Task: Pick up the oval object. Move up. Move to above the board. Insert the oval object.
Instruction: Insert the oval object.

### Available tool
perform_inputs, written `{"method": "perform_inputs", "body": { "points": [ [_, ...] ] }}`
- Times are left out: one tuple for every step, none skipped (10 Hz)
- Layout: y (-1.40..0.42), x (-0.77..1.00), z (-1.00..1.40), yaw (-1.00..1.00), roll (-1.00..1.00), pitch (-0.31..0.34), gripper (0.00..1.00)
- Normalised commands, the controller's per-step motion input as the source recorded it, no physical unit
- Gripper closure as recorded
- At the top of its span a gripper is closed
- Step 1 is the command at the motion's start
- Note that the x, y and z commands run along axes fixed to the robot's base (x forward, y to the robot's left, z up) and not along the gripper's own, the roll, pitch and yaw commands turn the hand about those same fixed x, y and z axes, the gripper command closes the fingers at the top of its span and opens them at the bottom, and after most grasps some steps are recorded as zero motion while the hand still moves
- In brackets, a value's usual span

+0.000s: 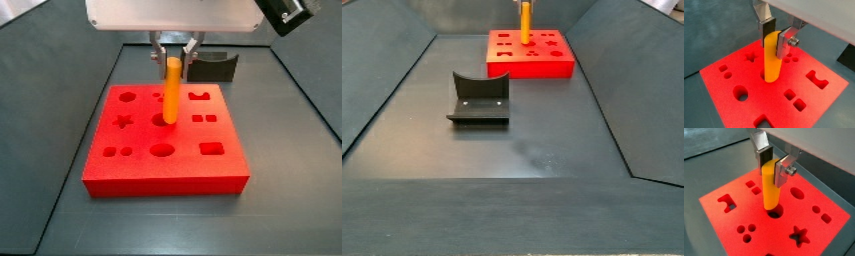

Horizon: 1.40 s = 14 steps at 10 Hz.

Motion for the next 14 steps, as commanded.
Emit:
{"method": "perform_inputs", "body": {
  "points": [
    [0.0, -0.05, 0.0, 0.0, 0.0, 0.0, 1.0],
    [0.0, 0.0, -0.04, 0.0, 0.0, 0.0, 1.0],
    [0.0, 0.09, -0.1, 0.0, 0.0, 0.0, 1.0],
    [0.0, 0.1, -0.19, 0.0, 0.0, -0.006, 1.0],
    [0.0, 0.05, -0.3, 0.0, 0.05, -0.021, 1.0],
    [0.0, 0.02, -0.41, 0.0, 0.07, -0.036, 1.0],
    [0.0, 0.0, -0.48, 0.0, 0.08, -0.036, 1.0],
    [0.04, -0.02, -0.45, 0.0, 0.05, -0.044, 1.0],
    [0.02, -0.27, -0.13, -0.04, 0.0, -0.063, 1.0],
    [0.01, -0.29, -0.05, -0.01, 0.0, -0.051, 1.0],
    [0.02, -0.15, -0.06, 0.0, 0.0, -0.043, 1.0],
    [0.01, -0.09, -0.09, 0.0, 0.0, -0.053, 1.0],
    [0.0, 0.0, -0.19, 0.0, 0.0, -0.057, 1.0],
    [-0.02, 0.14, -0.16, 0.0, 0.0, -0.043, 1.0]
  ]
}}
